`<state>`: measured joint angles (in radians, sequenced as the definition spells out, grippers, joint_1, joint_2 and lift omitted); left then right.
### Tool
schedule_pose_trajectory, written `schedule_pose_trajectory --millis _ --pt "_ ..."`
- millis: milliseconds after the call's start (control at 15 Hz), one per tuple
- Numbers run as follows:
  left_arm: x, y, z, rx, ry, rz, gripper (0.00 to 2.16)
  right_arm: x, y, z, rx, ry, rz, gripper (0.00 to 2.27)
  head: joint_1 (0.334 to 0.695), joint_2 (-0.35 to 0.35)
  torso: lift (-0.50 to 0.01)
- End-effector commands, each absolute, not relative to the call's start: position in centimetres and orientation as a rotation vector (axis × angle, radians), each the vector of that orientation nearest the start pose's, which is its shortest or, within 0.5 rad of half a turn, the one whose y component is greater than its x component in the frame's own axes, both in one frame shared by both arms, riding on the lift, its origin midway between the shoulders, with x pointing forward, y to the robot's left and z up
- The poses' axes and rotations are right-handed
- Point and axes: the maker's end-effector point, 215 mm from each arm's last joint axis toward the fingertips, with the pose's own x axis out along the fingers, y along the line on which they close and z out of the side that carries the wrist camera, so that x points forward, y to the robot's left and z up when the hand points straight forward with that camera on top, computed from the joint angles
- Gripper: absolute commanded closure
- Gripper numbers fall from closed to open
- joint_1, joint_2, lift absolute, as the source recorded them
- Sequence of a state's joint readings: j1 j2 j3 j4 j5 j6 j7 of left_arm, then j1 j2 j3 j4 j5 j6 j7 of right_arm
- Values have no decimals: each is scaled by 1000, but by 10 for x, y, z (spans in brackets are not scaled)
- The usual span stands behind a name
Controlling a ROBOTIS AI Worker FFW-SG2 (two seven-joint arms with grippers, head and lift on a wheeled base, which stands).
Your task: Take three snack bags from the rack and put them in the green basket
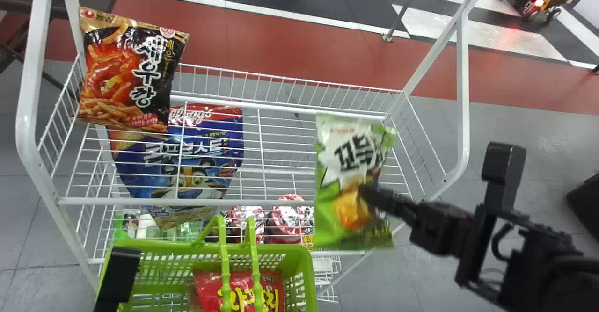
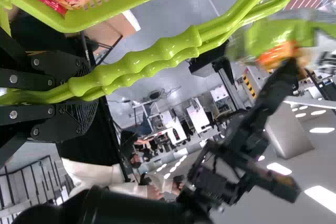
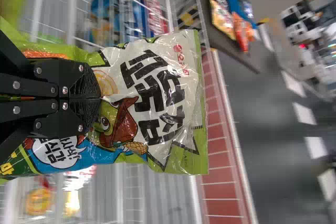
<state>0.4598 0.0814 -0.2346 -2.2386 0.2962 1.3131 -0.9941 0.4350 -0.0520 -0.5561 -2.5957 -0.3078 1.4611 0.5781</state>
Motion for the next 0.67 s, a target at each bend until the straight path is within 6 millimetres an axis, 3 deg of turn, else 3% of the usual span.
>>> schedule_pose_trajectory --millis 0,267,600 --pt "175 -67 -393 -676 1007 -1324 1636 293 -276 -374 363 851 269 2199 695 -350 -11" --pt "181 -62 -393 -672 1000 -1308 1636 272 -242 -383 393 904 384 2199 695 -350 -11" --pt "174 -69 -394 -647 1018 -1310 1636 245 -179 -420 428 1032 518 2199 695 -350 -11"
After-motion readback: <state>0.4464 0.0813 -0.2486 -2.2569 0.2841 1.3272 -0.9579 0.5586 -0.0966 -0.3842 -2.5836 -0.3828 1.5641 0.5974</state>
